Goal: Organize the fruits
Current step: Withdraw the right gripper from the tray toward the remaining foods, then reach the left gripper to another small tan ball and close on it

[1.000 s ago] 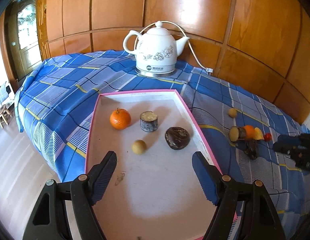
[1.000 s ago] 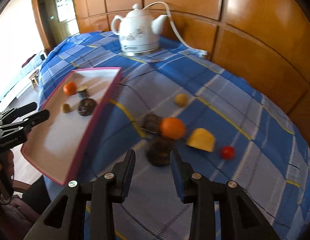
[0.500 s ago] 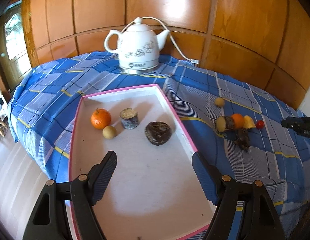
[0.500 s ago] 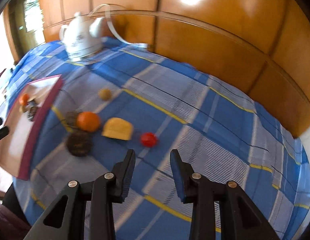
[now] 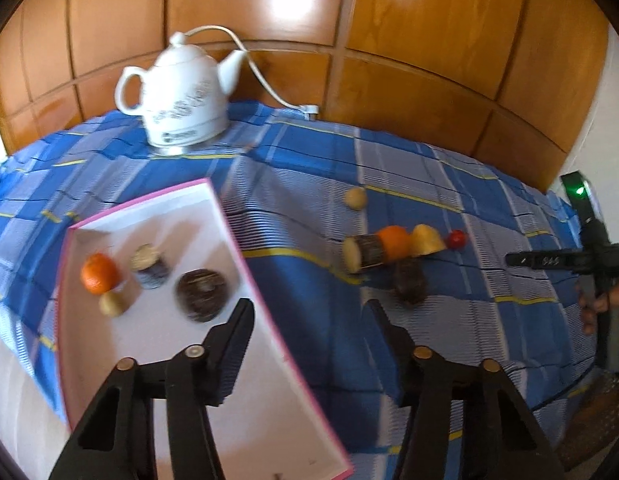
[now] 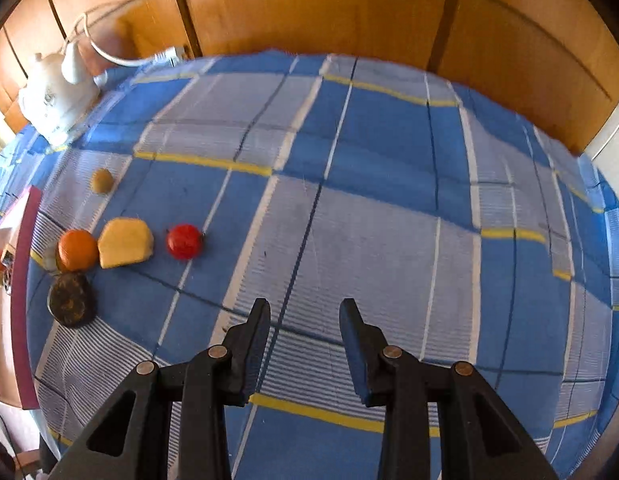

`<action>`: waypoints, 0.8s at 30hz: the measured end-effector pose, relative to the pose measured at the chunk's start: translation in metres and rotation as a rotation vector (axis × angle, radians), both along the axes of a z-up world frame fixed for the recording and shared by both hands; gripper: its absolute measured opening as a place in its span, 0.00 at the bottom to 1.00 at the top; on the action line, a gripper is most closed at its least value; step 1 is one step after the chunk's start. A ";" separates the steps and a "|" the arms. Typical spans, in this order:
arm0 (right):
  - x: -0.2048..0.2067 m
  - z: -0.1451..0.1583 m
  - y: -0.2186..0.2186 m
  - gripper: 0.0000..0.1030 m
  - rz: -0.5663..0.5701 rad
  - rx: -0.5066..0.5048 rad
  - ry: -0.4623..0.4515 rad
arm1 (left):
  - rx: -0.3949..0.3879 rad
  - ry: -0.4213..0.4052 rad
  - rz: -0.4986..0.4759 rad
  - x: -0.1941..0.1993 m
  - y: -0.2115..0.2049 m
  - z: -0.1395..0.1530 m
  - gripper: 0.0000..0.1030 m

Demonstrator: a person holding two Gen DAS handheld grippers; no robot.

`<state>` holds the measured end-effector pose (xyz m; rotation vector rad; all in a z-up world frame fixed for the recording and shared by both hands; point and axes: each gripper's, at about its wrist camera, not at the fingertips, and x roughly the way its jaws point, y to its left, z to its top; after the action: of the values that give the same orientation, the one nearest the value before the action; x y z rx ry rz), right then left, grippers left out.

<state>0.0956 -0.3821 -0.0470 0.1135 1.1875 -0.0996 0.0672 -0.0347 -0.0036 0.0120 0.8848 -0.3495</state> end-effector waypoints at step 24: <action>-0.018 -0.015 0.054 0.35 0.215 -0.085 0.101 | -0.013 0.144 -0.095 0.063 -0.058 -0.015 0.41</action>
<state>0.0776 -0.3280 -0.0618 -0.0954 1.2874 0.0335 0.1297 -0.0922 -0.0189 0.0172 1.0268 -0.4484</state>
